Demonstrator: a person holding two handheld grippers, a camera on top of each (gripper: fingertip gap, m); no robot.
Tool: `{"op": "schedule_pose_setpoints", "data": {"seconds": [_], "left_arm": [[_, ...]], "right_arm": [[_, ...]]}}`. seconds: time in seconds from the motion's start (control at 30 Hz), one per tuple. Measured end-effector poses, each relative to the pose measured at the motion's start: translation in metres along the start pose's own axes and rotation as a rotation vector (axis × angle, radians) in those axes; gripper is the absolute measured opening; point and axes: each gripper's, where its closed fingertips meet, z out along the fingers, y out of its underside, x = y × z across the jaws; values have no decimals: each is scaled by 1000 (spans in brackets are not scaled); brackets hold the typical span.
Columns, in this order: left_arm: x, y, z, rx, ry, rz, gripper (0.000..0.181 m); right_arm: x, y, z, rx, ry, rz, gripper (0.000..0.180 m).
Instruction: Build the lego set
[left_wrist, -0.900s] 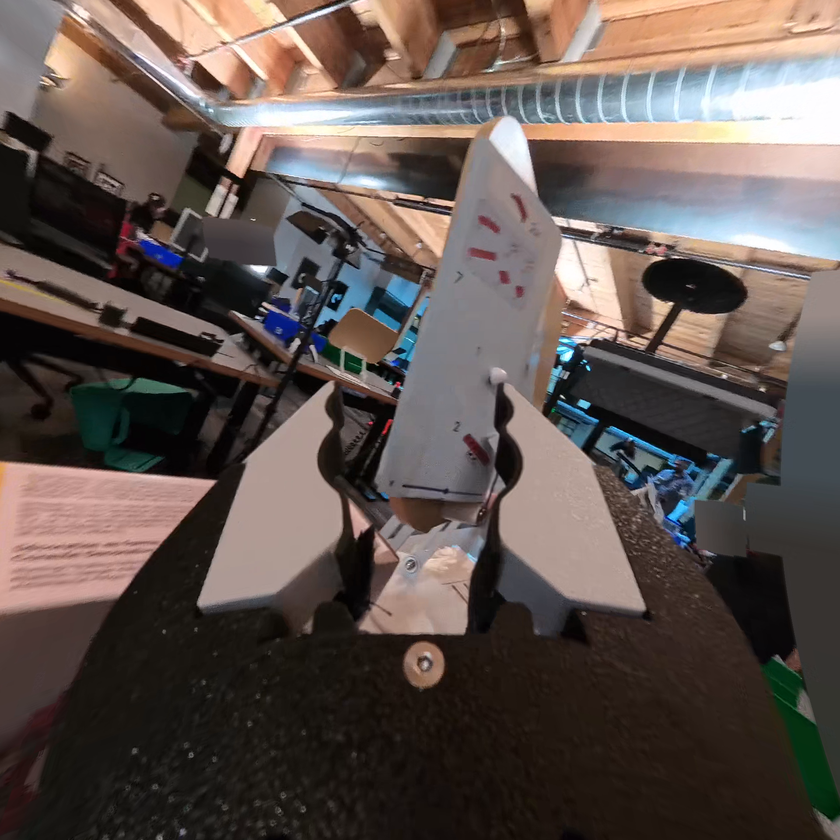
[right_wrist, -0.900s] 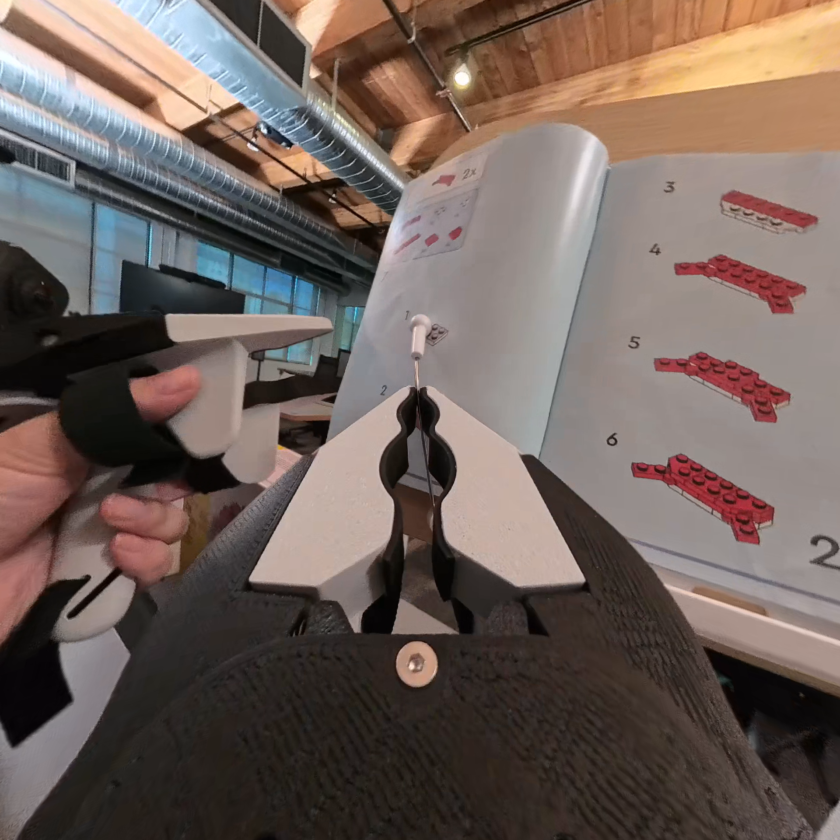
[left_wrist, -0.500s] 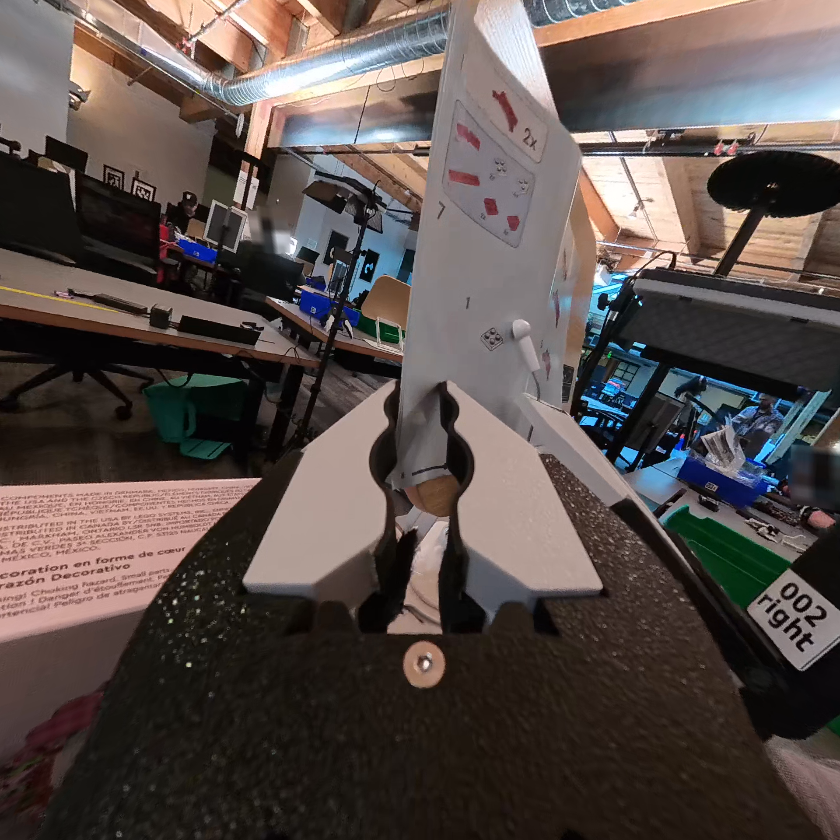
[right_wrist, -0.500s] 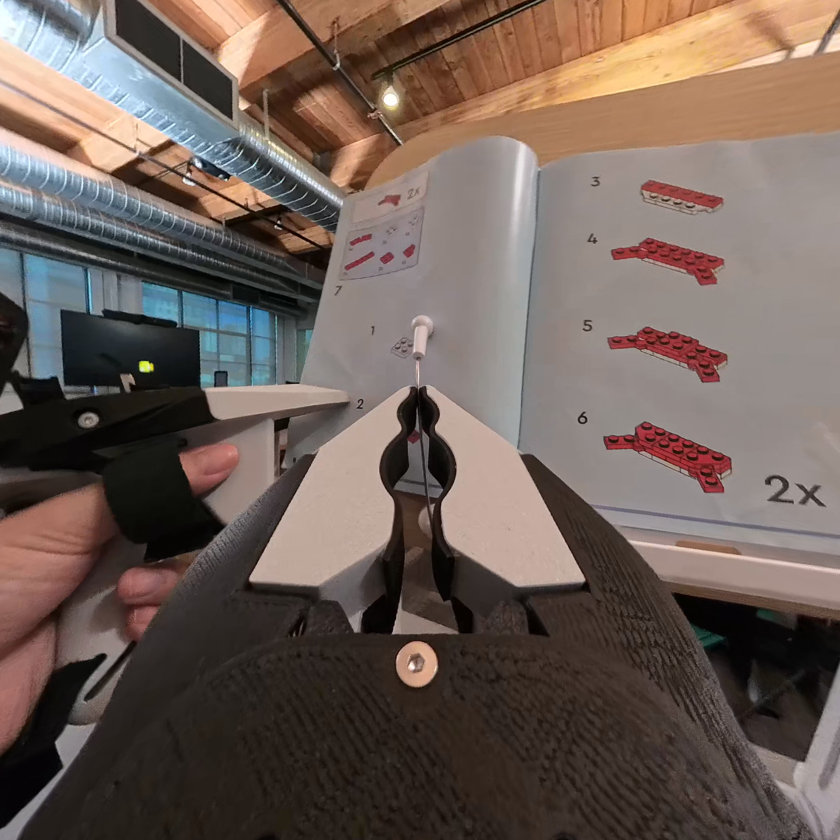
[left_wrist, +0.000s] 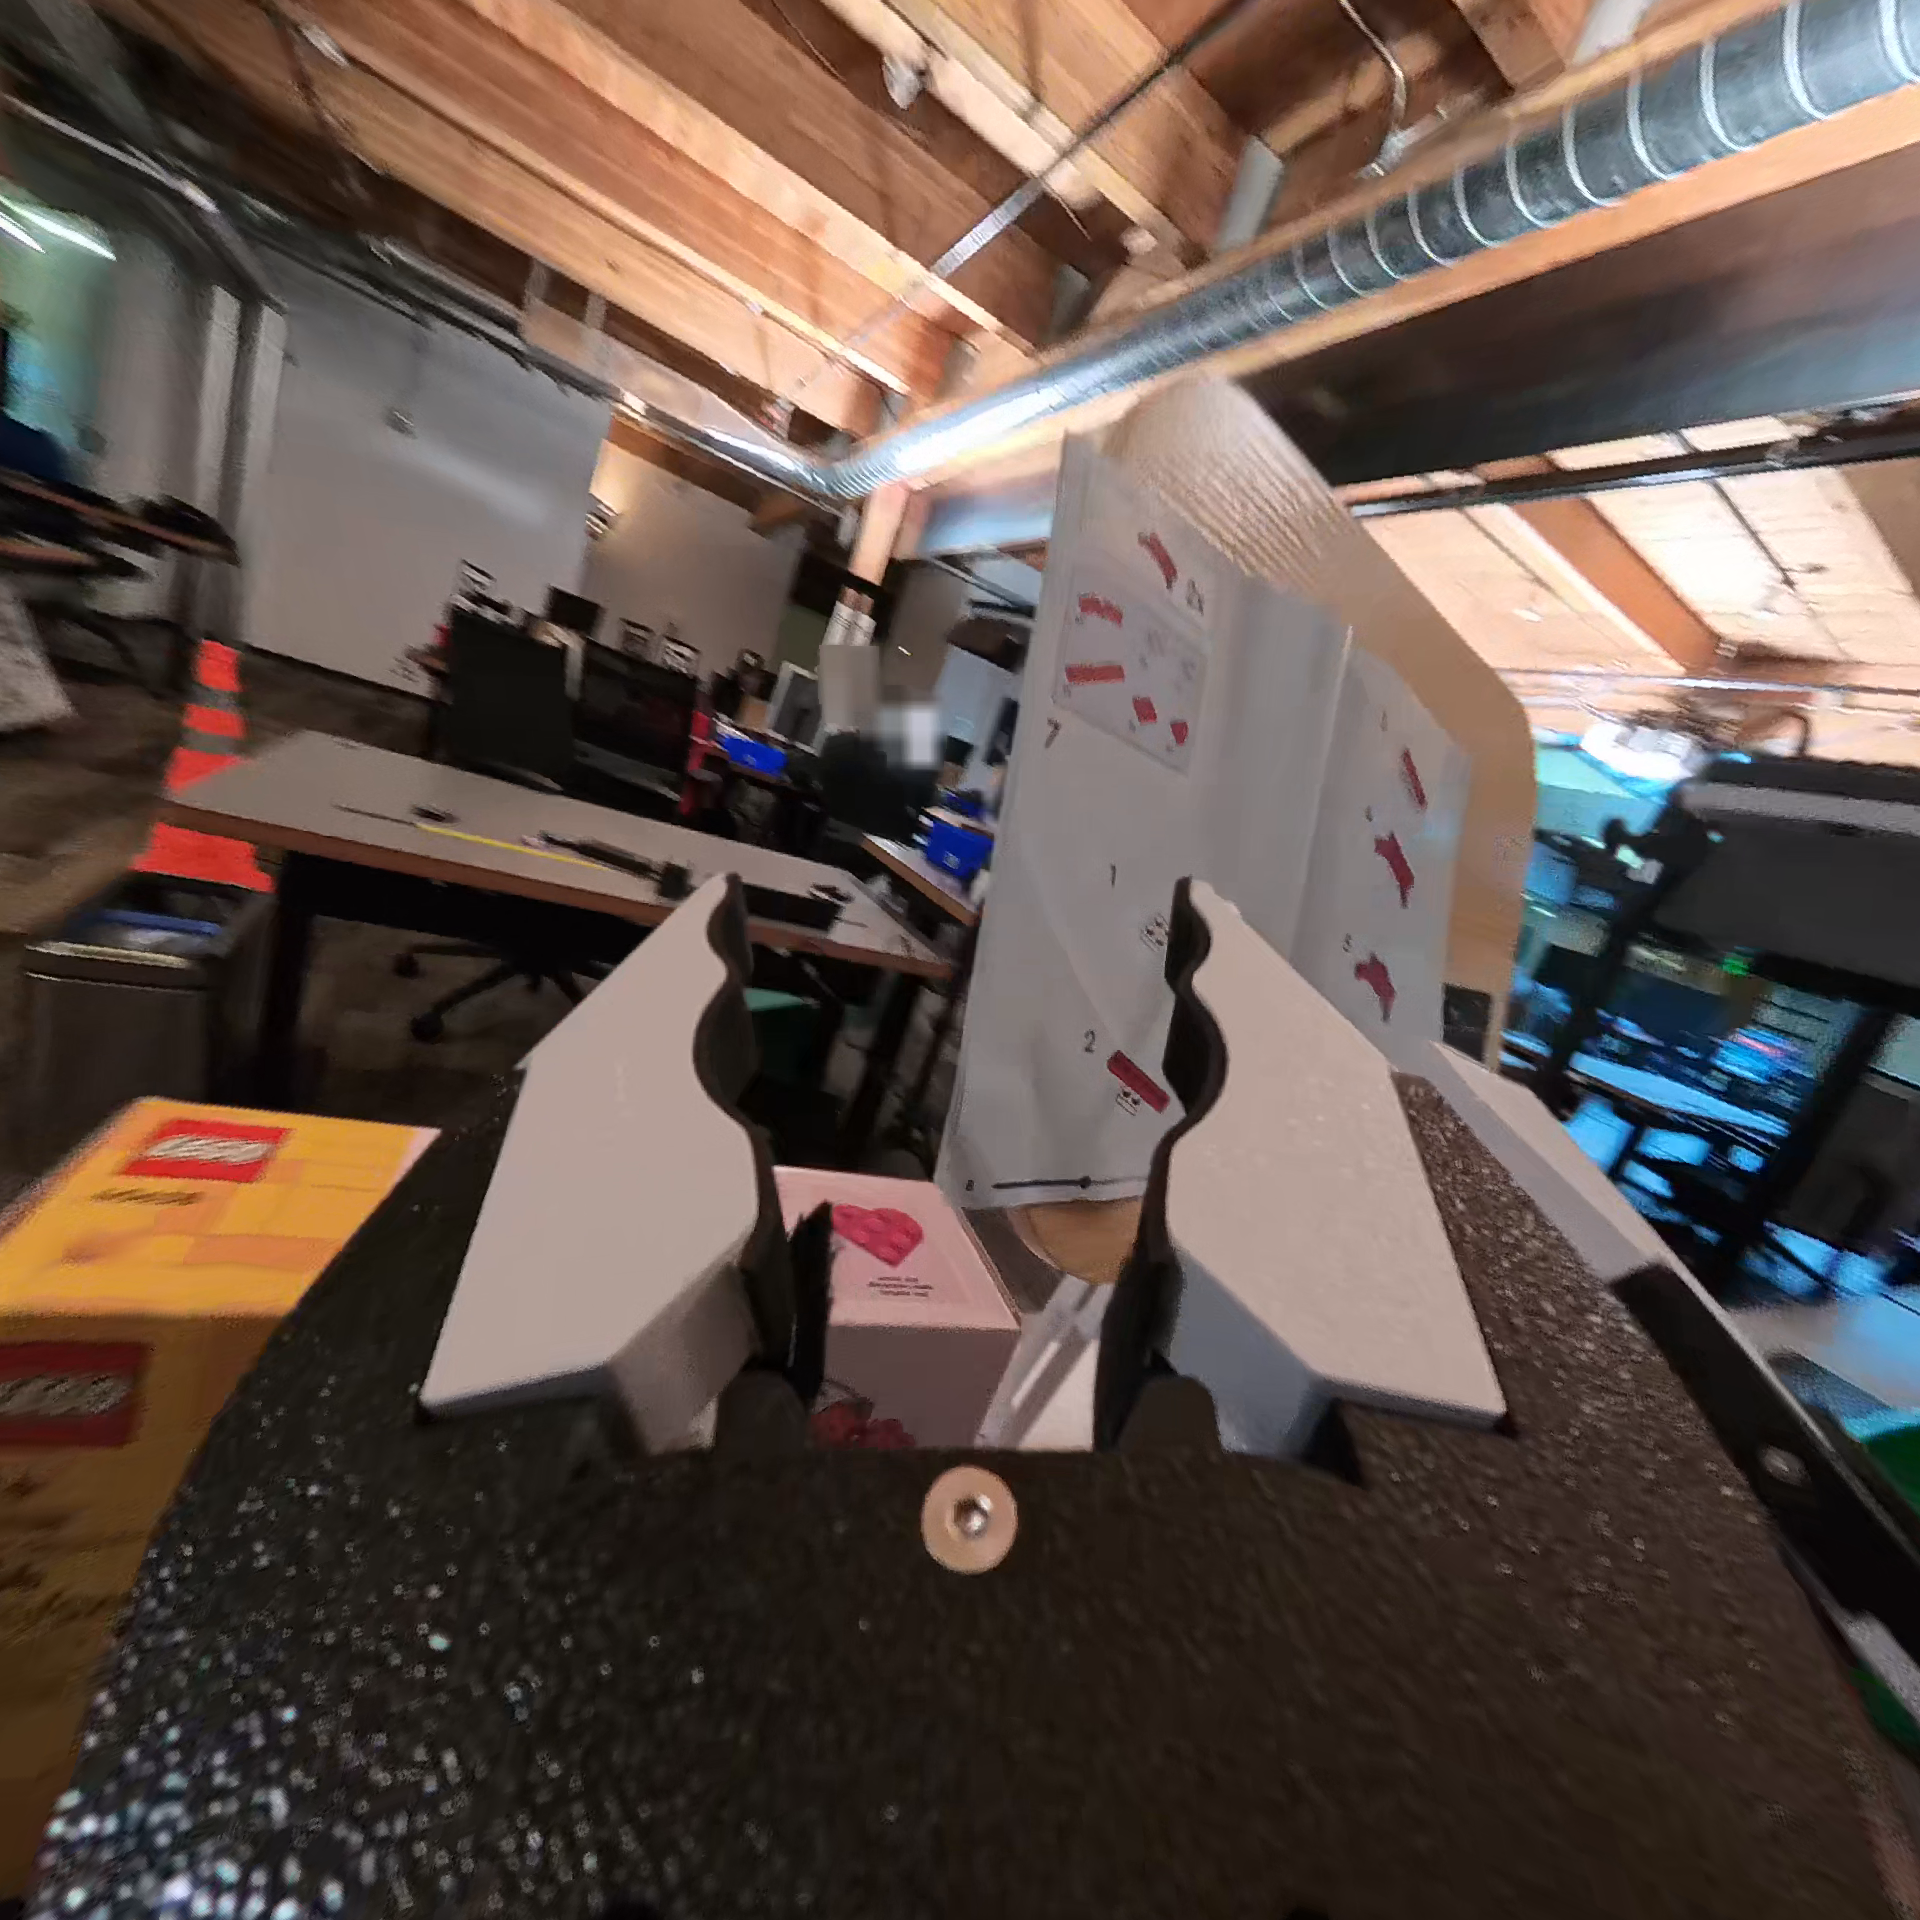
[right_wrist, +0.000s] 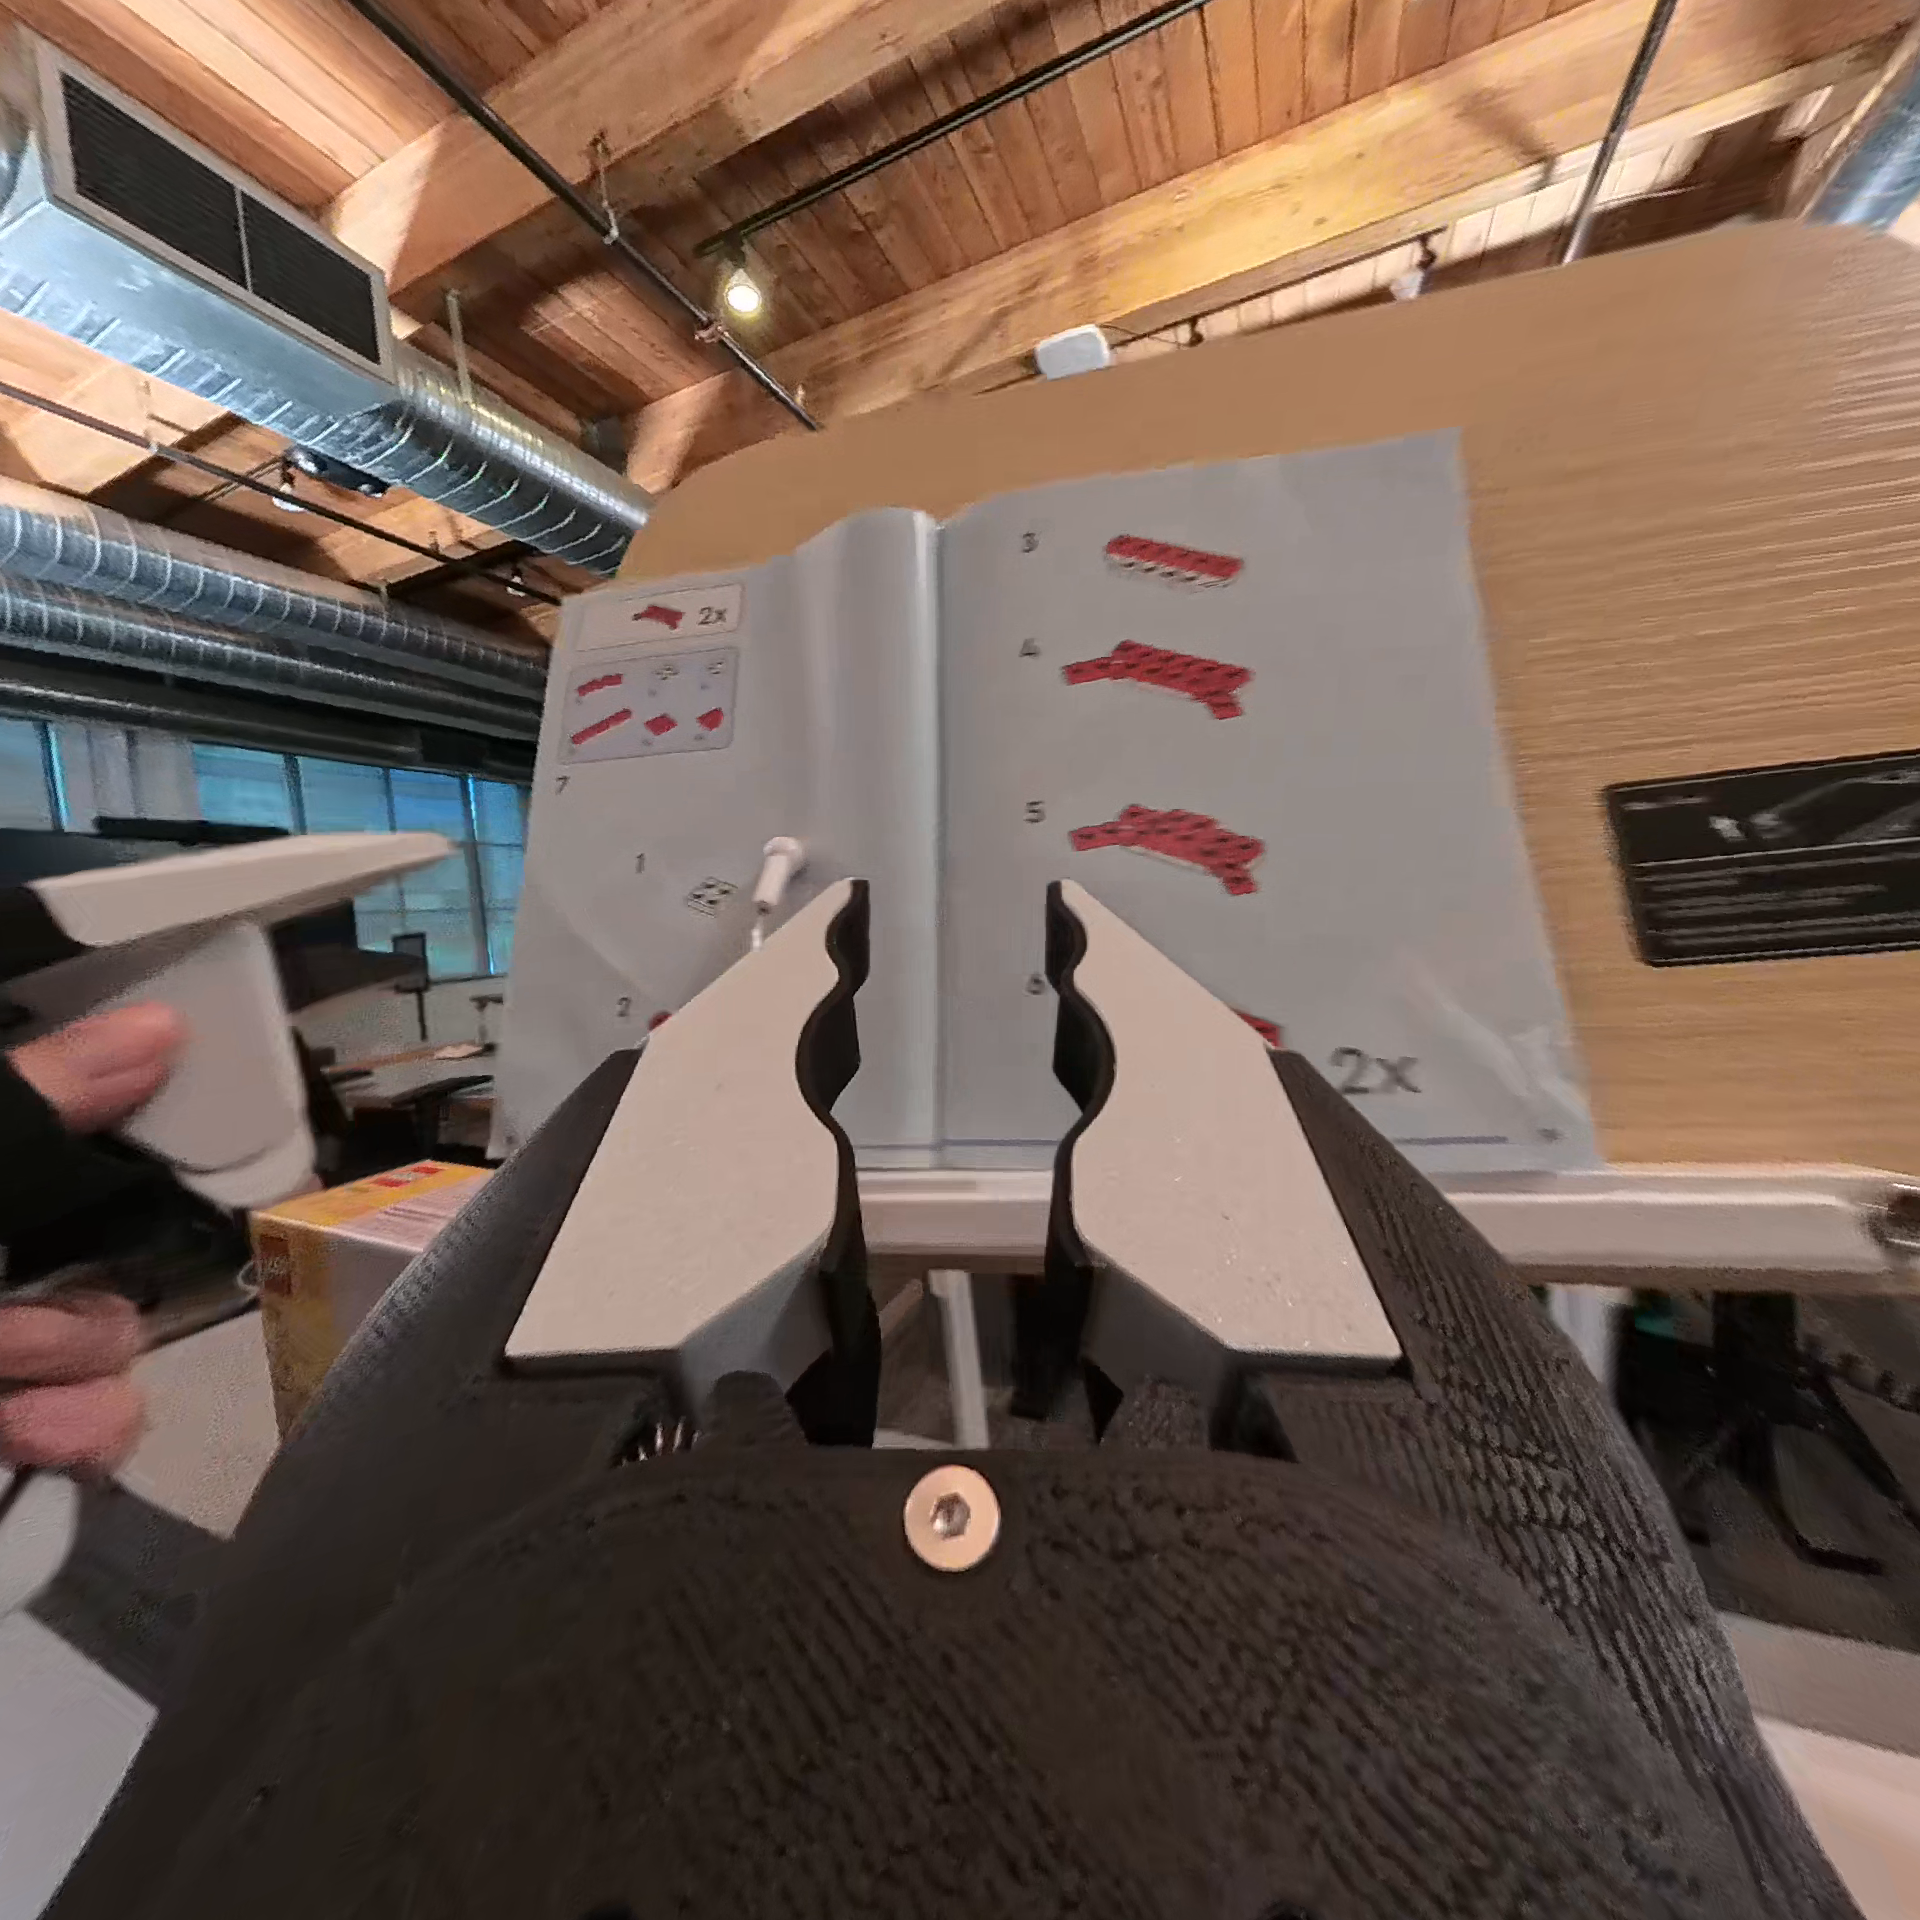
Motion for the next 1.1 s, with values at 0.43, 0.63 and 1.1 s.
{"op": "schedule_pose_setpoints", "data": {"seconds": [0.43,0.63,1.1], "left_arm": [[67,49,-88,-29,-123,238,62],[109,122,-131,-239,-71,315,59],[161,125,-202,-267,-21,454,53]], "right_arm": [[109,20,-135,-297,59,-417,26],[129,1,-191,-334,128,-409,25],[107,-41,-280,-328,93,-571,21]]}}
